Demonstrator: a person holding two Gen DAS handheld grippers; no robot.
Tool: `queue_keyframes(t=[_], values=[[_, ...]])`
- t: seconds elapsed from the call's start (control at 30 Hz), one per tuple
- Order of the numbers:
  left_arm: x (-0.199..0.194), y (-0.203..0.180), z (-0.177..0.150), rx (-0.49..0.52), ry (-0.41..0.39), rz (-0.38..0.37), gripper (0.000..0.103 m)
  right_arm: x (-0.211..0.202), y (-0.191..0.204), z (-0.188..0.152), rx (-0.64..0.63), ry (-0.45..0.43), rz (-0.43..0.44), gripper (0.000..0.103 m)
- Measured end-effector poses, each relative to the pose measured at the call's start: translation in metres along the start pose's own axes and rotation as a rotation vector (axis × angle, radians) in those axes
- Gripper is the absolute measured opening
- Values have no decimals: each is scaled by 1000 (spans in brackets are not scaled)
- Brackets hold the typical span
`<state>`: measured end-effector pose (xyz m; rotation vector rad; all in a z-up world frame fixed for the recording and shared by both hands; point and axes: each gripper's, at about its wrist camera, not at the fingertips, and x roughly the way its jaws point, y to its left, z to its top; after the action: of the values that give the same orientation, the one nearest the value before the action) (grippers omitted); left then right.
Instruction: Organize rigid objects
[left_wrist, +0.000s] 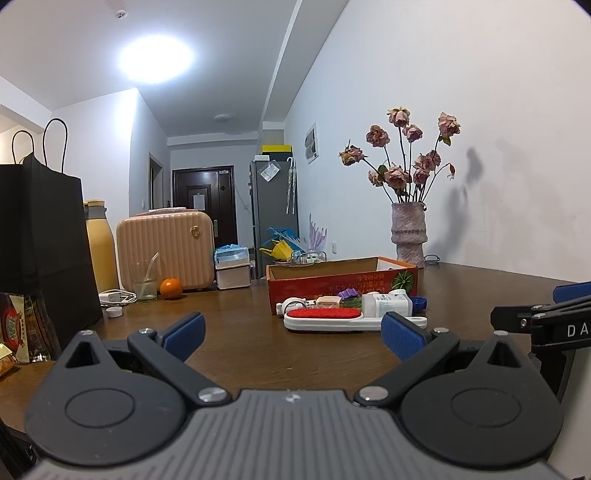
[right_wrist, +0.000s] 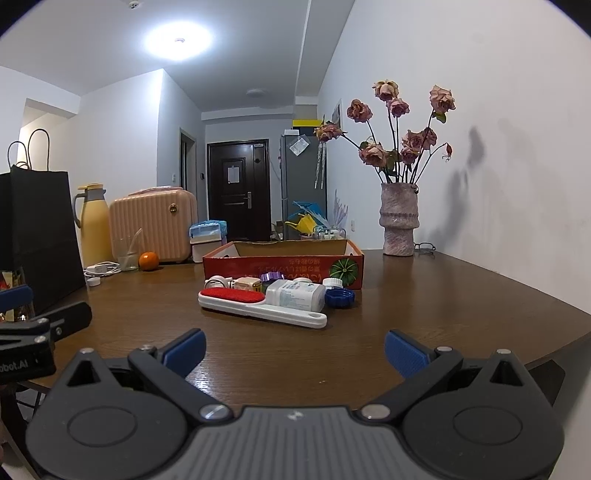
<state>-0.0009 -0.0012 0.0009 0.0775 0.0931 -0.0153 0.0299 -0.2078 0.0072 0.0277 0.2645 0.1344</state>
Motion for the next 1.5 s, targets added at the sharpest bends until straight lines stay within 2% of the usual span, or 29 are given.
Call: queue_keyframes(t=[1.5], values=[[-1,-4,-2,10,1,-8,103,1,-8,-2,20,-7,-23,103]])
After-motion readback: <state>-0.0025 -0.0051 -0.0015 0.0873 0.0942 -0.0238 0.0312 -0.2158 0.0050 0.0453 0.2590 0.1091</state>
